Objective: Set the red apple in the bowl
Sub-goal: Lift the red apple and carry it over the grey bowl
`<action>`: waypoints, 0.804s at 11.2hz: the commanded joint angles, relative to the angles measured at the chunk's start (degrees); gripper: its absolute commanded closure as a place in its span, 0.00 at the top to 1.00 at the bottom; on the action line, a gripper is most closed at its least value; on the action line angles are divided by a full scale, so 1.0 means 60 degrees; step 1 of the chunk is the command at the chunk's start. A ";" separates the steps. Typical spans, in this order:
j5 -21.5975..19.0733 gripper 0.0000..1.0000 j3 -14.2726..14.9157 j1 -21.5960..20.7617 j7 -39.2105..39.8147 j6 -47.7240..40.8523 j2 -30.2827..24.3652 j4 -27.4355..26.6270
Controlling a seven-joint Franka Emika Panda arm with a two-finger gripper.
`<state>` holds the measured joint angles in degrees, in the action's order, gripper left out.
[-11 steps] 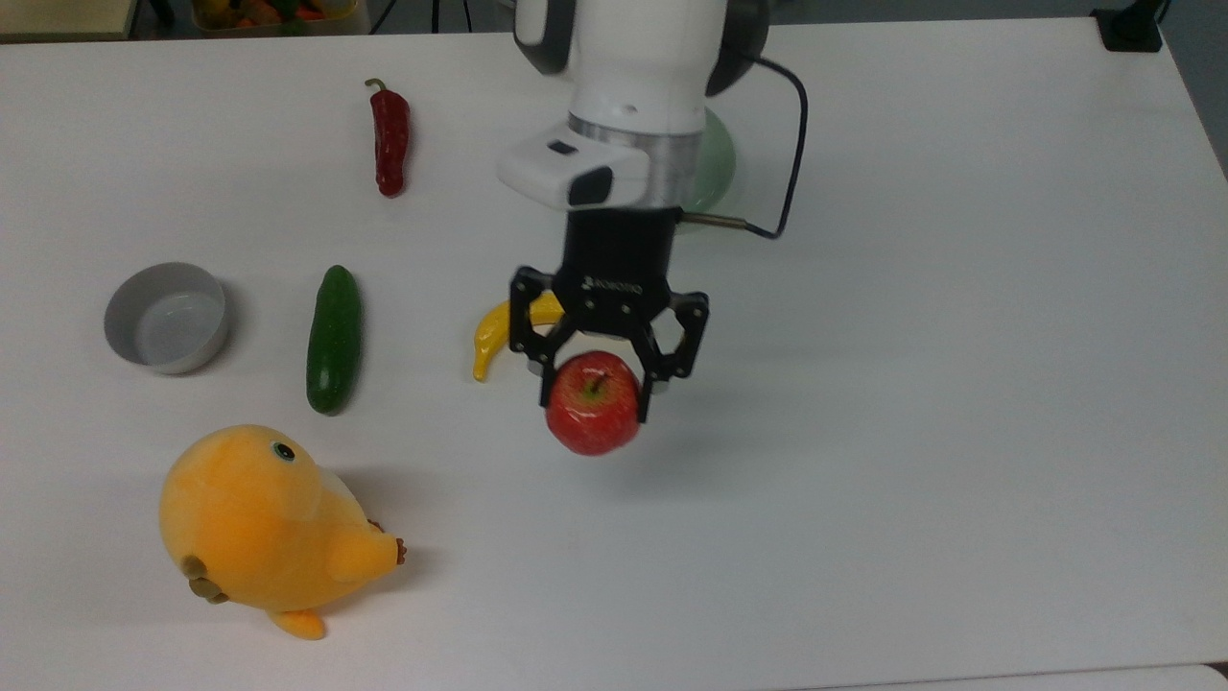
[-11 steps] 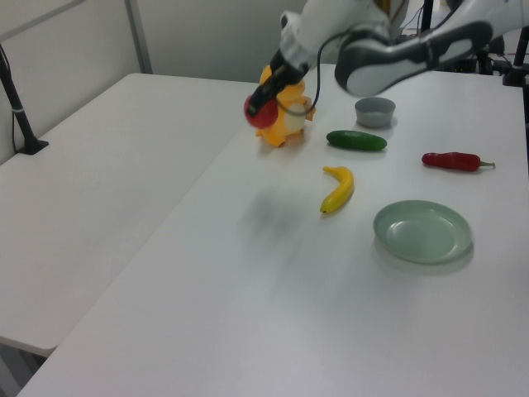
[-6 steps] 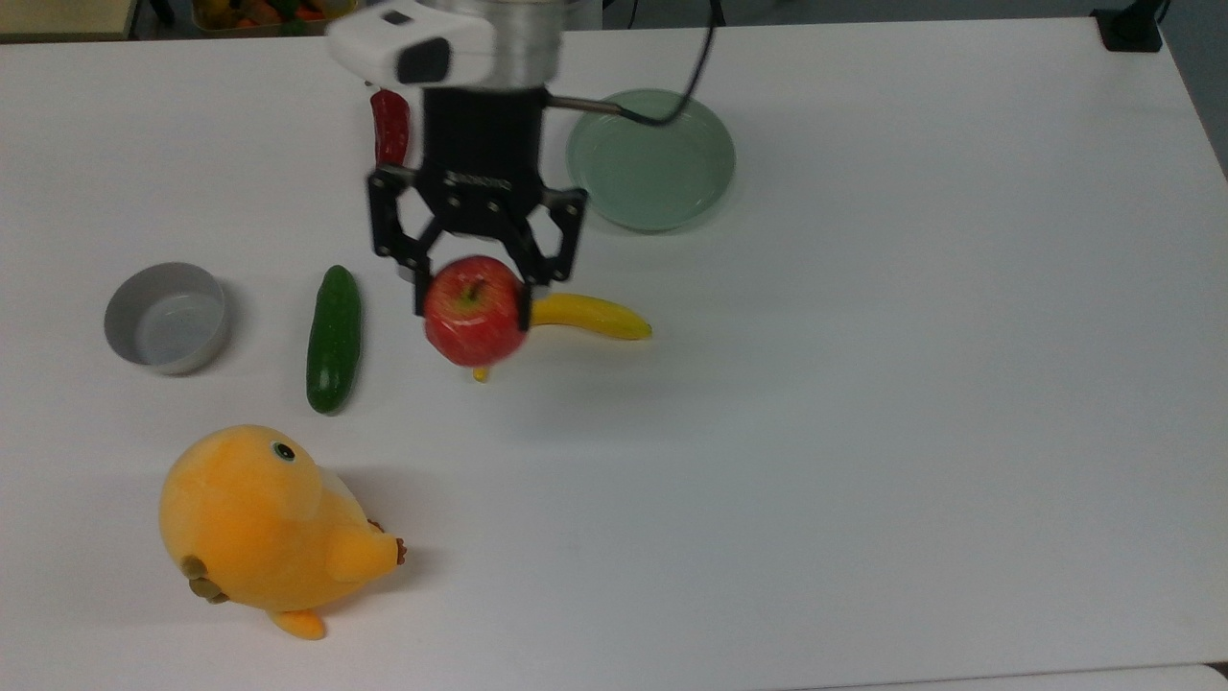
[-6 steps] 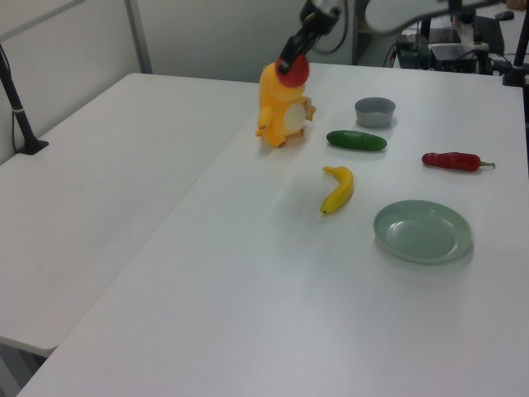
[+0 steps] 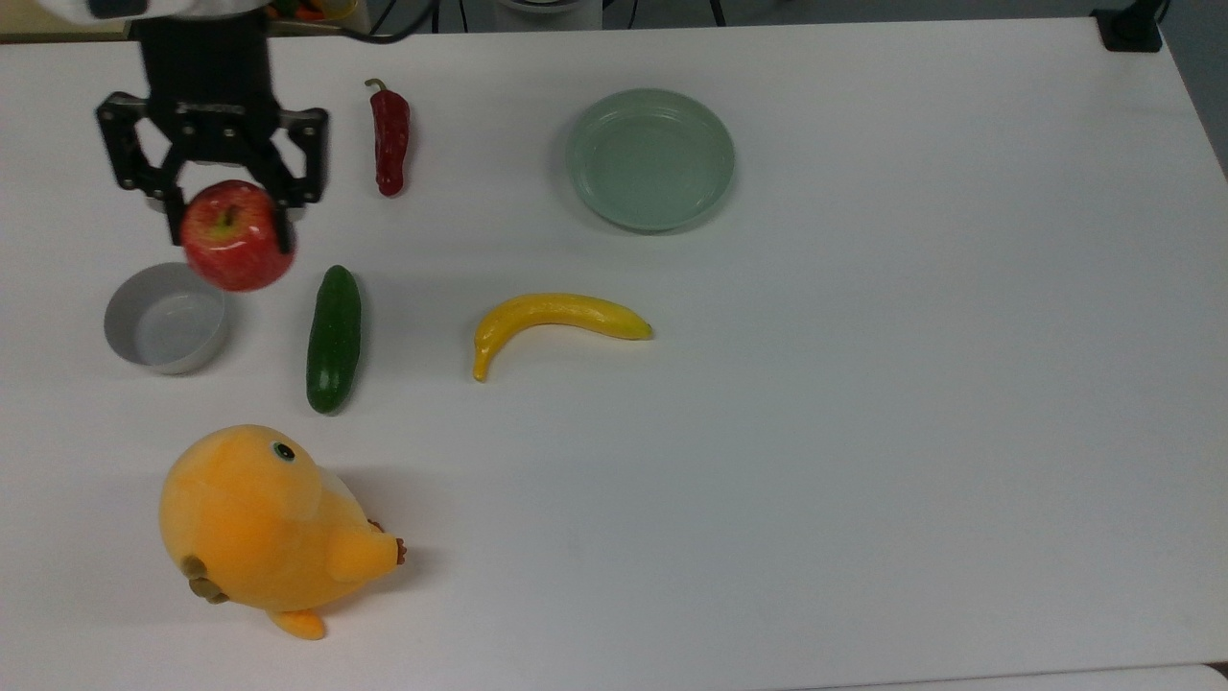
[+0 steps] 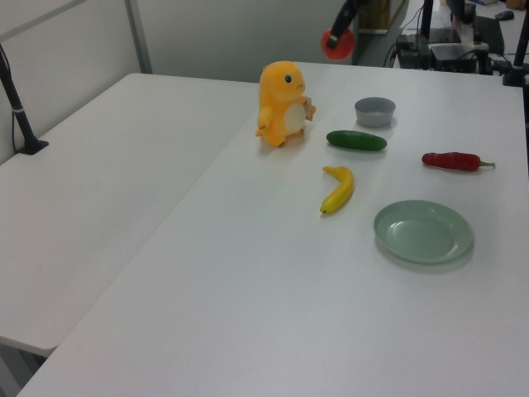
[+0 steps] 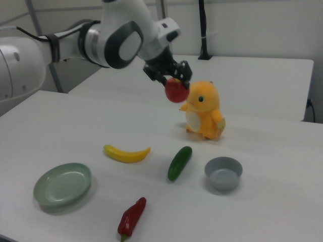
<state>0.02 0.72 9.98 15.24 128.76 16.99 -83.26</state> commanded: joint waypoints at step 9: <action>-0.2140 0.21 0.0745 0.1603 0.3172 0.3173 0.1064 -0.2234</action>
<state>-9.52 4.90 19.52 32.42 141.33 22.20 -93.30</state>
